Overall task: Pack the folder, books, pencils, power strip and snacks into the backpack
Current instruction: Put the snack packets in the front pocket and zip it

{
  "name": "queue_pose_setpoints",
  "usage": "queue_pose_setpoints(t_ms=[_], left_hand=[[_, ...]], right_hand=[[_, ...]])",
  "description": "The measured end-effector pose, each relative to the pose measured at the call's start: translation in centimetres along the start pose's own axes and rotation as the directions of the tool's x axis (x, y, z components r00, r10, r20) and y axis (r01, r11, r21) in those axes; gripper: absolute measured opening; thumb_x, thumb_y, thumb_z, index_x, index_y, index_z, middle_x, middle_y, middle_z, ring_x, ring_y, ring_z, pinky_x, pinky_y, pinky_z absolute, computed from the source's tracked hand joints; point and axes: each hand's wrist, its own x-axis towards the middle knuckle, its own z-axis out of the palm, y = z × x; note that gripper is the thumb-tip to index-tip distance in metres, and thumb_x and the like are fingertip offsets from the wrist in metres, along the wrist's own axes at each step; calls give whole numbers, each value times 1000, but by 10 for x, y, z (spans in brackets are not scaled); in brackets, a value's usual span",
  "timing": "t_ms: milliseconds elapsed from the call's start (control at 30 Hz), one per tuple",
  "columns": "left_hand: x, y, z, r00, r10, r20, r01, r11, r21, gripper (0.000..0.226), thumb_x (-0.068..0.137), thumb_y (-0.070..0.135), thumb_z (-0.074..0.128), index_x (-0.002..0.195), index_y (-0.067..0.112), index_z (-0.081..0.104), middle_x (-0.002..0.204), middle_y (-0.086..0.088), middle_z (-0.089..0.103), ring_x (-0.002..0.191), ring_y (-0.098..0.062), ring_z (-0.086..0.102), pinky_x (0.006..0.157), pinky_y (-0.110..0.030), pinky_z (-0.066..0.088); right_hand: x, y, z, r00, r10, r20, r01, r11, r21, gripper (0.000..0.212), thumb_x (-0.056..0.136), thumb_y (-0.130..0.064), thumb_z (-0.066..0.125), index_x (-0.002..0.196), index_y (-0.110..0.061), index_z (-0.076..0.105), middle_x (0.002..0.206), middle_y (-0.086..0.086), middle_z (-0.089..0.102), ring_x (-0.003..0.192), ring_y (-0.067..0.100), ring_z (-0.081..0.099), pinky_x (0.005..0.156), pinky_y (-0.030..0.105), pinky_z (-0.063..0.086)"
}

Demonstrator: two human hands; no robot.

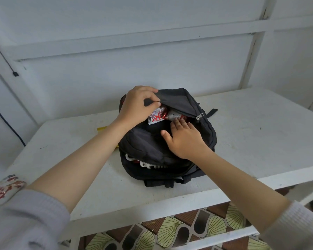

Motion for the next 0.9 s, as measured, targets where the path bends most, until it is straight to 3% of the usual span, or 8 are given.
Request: queue_pose_setpoints(t_ms=[100,200,333,400,500,667,767,900], left_hand=[[-7,-4,-1,1000,-9,4,9,1000,-5,5,79,18,71,84,18,73,114,5,64,105,-1,46,93,-30,41],[-25,-6,-2,1000,-15,27,14,1000,23,11,76,19,75,87,19,74,112,1,66,105,-2,47,96,-34,41],[-59,-10,-4,997,-79,7,78,992,100,20,75,17,75,95,21,73,112,7,65,106,0,47,97,-15,31],[-73,-12,-5,985,-174,-16,175,981,83,23,77,18,74,99,23,72,107,16,61,102,6,47,90,-2,27],[-83,-12,-5,962,-269,-37,271,961,61,22,76,18,74,98,24,71,99,19,62,97,4,54,86,-5,36],[-88,-13,-5,946,-319,-64,321,947,30,19,76,17,74,94,25,72,93,18,64,91,10,55,83,-3,39],[-86,-13,-4,938,-341,-63,344,938,36,19,76,18,74,94,25,72,92,19,64,90,8,56,83,-7,40],[-82,-15,-6,924,-381,-23,381,924,11,21,76,17,74,94,27,71,90,23,61,88,15,54,80,-2,38]], right_hand=[[-11,5,-15,994,-102,36,99,993,66,59,99,-46,21,143,-10,36,152,10,30,141,25,25,116,41,19],[-18,13,-42,986,-168,-16,168,968,186,36,95,-35,39,110,-16,65,109,3,67,98,18,61,87,36,50],[5,15,-69,974,-170,-147,211,918,335,25,91,-30,49,78,-19,67,75,-5,66,70,11,60,63,28,48],[29,14,-72,967,-186,-173,234,914,330,22,92,-31,50,81,-19,65,78,-5,66,73,11,60,62,24,43],[69,6,-64,959,-229,-167,269,919,288,18,91,-34,51,100,-22,61,94,-6,62,88,13,59,72,25,45],[116,-23,-45,921,-368,-126,388,894,224,48,91,-45,50,136,-30,43,129,5,54,116,23,51,93,36,44],[133,-38,-34,917,-392,-79,397,916,64,57,87,-60,46,140,-38,38,140,8,47,128,29,43,104,44,33],[141,-39,-28,921,-379,-88,386,919,78,55,84,-56,55,135,-37,44,130,-3,58,121,22,50,104,42,31]])
